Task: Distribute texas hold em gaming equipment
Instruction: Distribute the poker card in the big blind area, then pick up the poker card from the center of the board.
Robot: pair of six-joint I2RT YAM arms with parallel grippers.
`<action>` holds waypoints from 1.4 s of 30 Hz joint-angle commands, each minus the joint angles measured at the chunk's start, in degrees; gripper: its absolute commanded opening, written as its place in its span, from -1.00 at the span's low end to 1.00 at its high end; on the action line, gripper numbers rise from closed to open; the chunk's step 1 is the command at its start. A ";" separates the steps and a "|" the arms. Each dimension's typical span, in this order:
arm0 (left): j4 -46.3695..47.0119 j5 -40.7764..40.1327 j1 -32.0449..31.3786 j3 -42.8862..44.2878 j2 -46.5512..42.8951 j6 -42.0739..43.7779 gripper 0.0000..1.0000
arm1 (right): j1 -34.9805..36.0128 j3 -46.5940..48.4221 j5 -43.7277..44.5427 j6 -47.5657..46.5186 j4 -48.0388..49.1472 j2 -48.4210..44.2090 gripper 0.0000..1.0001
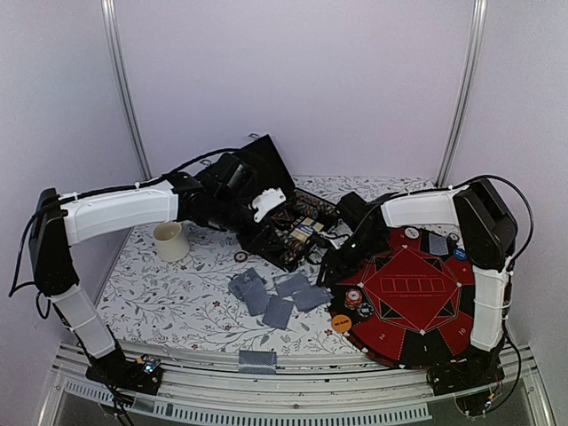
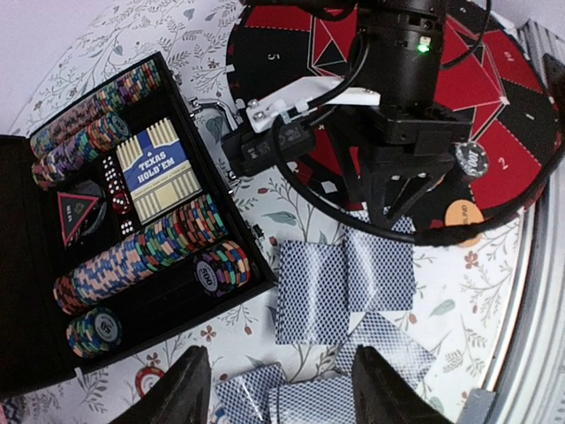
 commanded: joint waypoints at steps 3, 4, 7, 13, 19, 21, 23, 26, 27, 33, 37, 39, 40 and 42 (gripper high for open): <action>6.33 0.97 0.59 -7.84 -5.36 -17.38 0.13 | 0.13 4.73 10.21 -0.63 0.10 -2.22 -0.12; 7.78 0.75 0.59 -9.67 -6.06 -20.22 0.12 | 0.25 4.35 10.27 -0.25 1.99 -2.53 -0.12; 14.78 -1.33 0.84 -16.75 -10.93 -29.74 0.04 | 0.93 0.58 7.21 4.05 11.43 -3.16 -0.12; 29.05 -3.75 0.88 -34.83 -18.74 -46.65 -0.08 | 2.21 -1.64 6.16 11.35 23.27 -0.27 -0.08; 35.98 -2.18 0.80 -42.83 -20.06 -49.73 -0.04 | 2.43 -0.14 5.96 12.16 24.94 3.43 -0.07; 35.77 -2.43 0.81 -43.86 -19.10 -50.27 -0.03 | 2.40 0.09 6.00 11.88 23.99 4.67 -0.07; 36.70 -1.74 0.77 -44.82 -18.07 -50.70 -0.02 | 2.56 -0.36 6.70 11.62 23.37 5.10 -0.07; 38.32 -0.70 0.56 -45.60 -16.93 -51.23 -0.02 | 2.50 -1.98 7.13 11.68 23.81 4.78 -0.07; 38.89 -0.35 0.55 -45.89 -16.31 -51.39 -0.02 | 2.54 -2.20 6.77 11.60 23.69 4.95 -0.07; 38.93 -0.02 0.33 -46.66 -13.89 -51.56 -0.04 | 2.62 -1.73 4.63 10.43 23.59 7.31 -0.07; 38.82 0.23 0.37 -47.18 -13.58 -51.55 -0.04 | 2.58 -1.13 1.92 9.80 24.41 8.04 -0.07; 38.47 0.40 0.33 -47.66 -13.59 -51.62 -0.05 | 2.58 -1.06 0.80 9.90 24.94 8.33 -0.07; 38.75 0.41 0.36 -48.16 -13.61 -51.83 -0.05 | 2.58 -1.12 0.15 9.92 25.39 8.55 -0.07; 40.18 0.57 0.33 -48.94 -13.40 -52.14 -0.05 | 2.57 -1.05 -0.85 9.99 25.88 9.18 -0.07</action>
